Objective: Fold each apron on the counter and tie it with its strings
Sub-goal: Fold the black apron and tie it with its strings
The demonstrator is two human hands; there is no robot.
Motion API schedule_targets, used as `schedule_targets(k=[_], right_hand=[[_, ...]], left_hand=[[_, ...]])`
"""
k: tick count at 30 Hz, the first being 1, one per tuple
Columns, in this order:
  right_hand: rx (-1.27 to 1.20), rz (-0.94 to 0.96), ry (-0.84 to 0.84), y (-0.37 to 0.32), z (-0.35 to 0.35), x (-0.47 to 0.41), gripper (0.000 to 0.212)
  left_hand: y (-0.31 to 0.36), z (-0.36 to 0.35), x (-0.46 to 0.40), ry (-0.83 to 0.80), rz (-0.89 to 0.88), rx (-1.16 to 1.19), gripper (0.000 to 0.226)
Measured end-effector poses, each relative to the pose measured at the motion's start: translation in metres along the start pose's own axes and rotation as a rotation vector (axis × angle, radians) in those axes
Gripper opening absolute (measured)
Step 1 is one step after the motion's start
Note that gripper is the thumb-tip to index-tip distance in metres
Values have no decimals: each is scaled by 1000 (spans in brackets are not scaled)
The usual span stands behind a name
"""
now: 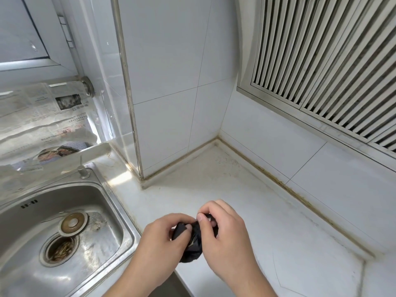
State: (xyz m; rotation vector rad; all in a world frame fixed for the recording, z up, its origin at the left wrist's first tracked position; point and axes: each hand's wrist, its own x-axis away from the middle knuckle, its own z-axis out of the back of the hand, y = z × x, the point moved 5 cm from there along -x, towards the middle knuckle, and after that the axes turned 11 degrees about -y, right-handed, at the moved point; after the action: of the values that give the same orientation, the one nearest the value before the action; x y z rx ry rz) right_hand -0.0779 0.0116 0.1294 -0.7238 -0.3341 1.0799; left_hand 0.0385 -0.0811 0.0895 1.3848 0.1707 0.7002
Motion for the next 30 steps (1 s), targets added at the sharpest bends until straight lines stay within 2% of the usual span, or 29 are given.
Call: schedule_targets(k=[4,7,9,13,21,25,30], right_hand=[[-6,-36,-17,12,-4,-2,20],[-7,-21,-10,17,-5,0,23],[-14,4,-1,19,-6,2,24],[-51,45,1,25,-8,2,23],[48,-6,-173,81,-40,-1,20],[183,-109,-321,142,-90,-6,22],[141,-253,-528,209,-152,7,23]], left_hand=[[-7,-7,0,-23,75,296,22],[-16,-6,-2,-72,166,570,29],[-24,-4,-4,-105,215,637,34],[-27,-2,-13,-149,209,455,17],[-40,-11,-40,118,66,-7,18],[-95,-36,-67,40,128,-94,18],[-178,-71,-88,-145,250,-362,21]])
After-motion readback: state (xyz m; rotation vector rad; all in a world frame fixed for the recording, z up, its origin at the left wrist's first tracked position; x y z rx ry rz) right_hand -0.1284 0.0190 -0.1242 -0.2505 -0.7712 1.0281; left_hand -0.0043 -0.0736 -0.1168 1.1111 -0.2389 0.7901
